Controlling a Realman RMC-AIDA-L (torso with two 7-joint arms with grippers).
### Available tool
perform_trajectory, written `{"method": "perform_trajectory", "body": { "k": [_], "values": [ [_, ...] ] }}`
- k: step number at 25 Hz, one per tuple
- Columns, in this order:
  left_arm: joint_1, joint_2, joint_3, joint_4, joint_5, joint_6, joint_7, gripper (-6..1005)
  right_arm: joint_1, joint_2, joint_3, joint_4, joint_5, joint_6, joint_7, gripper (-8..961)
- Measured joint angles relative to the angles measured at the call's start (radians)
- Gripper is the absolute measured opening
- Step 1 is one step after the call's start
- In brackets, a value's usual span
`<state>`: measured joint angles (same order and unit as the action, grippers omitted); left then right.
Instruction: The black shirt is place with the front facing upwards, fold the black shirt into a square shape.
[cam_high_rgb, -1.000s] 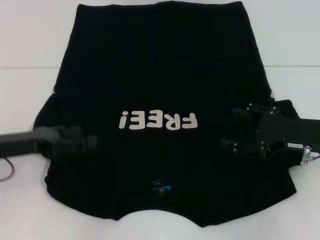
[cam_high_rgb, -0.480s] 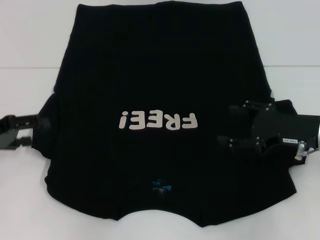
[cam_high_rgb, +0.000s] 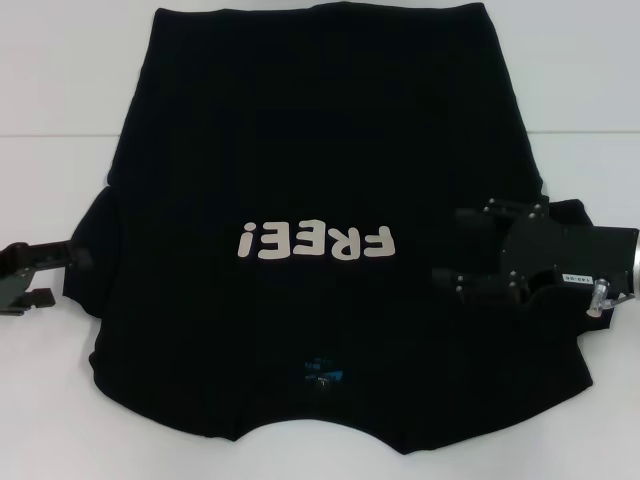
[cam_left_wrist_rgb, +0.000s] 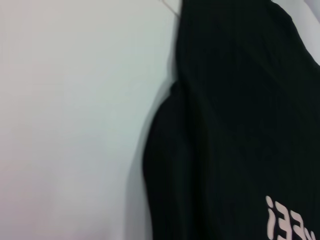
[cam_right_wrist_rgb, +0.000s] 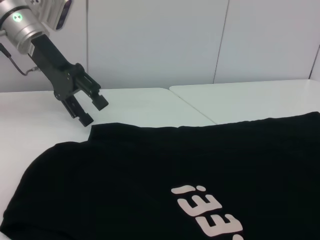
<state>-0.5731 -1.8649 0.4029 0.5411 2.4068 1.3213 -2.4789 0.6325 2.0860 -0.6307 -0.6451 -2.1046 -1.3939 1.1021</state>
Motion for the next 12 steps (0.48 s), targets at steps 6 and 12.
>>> {"method": "perform_trajectory", "body": {
  "k": [6,12],
  "values": [
    [-0.015,-0.007,0.006,-0.029,0.001,-0.036,-0.003,933,-0.001,0.0,0.0,0.002,0.001,0.0,0.0,885],
    [-0.02,-0.012,0.01,-0.046,0.002,-0.086,-0.004,932,-0.002,0.0,0.0,0.001,0.004,-0.007,0.001,884]
  ]
}}
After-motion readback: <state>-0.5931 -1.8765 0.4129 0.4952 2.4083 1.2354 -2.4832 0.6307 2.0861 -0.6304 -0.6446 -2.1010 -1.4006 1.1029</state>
